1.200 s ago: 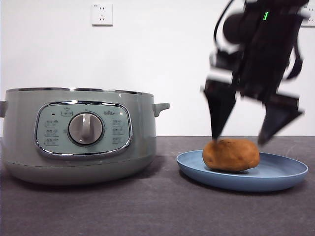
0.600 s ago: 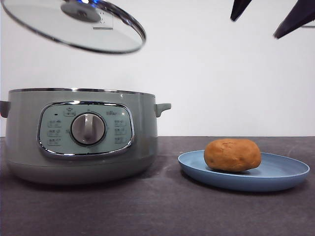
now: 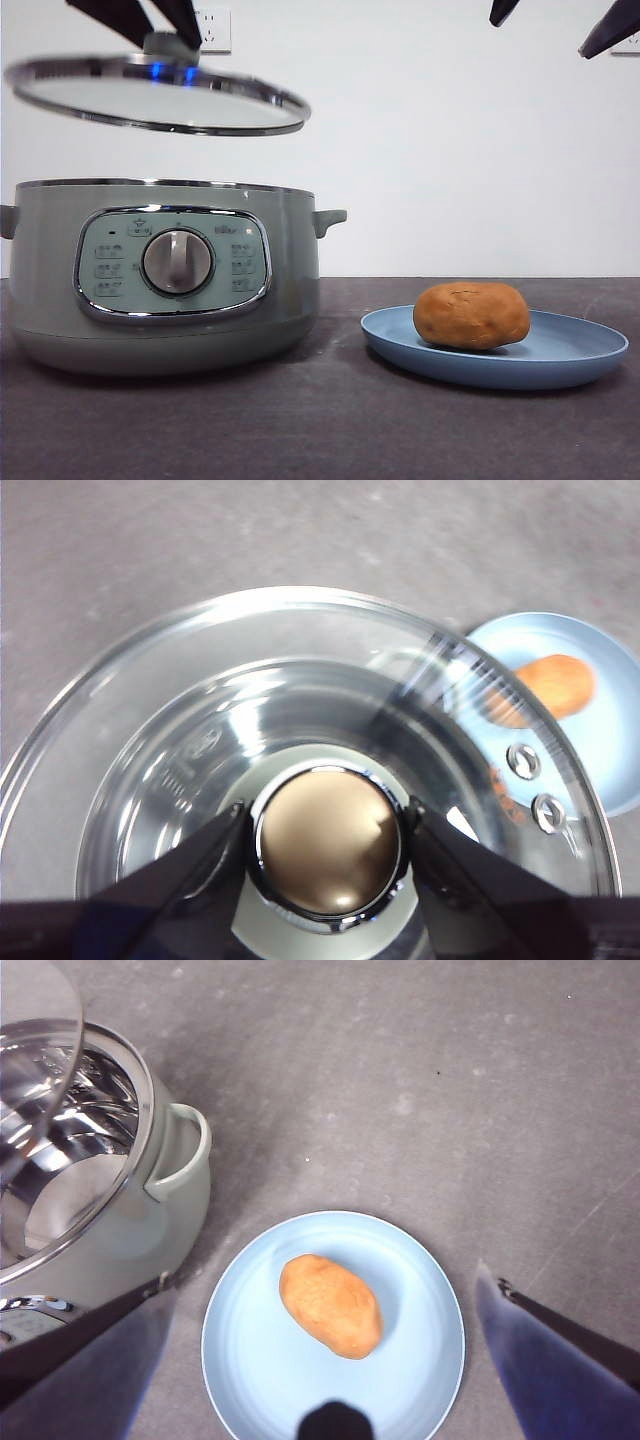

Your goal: Take the potato out from the steamer,put the potato on the plate,close the lid

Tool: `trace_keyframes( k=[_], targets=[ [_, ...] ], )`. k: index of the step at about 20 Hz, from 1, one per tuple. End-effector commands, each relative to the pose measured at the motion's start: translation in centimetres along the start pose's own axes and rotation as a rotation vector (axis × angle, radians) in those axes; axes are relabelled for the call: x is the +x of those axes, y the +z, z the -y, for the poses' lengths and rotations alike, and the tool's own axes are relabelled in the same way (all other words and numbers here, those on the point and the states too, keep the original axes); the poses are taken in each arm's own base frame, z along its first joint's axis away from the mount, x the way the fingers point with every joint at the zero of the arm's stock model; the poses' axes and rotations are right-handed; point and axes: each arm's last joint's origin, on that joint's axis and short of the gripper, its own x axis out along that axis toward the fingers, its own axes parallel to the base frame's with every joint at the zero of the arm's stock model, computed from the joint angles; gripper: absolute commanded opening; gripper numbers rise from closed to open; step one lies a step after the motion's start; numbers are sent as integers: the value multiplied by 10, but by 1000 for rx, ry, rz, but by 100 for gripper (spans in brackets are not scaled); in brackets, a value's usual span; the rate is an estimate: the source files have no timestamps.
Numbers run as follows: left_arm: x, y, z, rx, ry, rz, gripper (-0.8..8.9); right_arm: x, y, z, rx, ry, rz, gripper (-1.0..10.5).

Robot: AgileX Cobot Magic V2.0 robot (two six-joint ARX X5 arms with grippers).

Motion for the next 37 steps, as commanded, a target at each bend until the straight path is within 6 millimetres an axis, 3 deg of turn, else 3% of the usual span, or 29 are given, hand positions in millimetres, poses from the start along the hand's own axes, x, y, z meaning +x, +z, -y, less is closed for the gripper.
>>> trace_keyframes(
  k=[1,6,12,20,23,28,34,35,37],
  targets=[
    [7,-11,0,-13,7,61,-9,0,0,0,14,-2,7,501],
    [31,-27,-2,-34,17,81,-9,0,-1,0,14,-2,-7,500],
    [44,-39,-3,-43,35,38,-9,0,-2,0,15,-3,-23,500],
    [80,-79,-3,-99,21,15,-9,0,-3,0,22,-3,-25,500],
    [81,-86,-1,-110,6,-47,-9,0,-3,0,23,-1,-30,500],
    [80,-91,5,-130,-174,-82,-9,0,-3,0,23,3,-32,500],
    [80,-90,2,-123,-98,-80,3,-1,-6,0,24,2,-59,500],
    [80,-90,2,-122,-87,-78,56,-1,-6,0,24,2,-63,500],
    [80,-88,2,-121,-80,-64,373,-1,-7,0,25,1,-75,500]
  ],
)
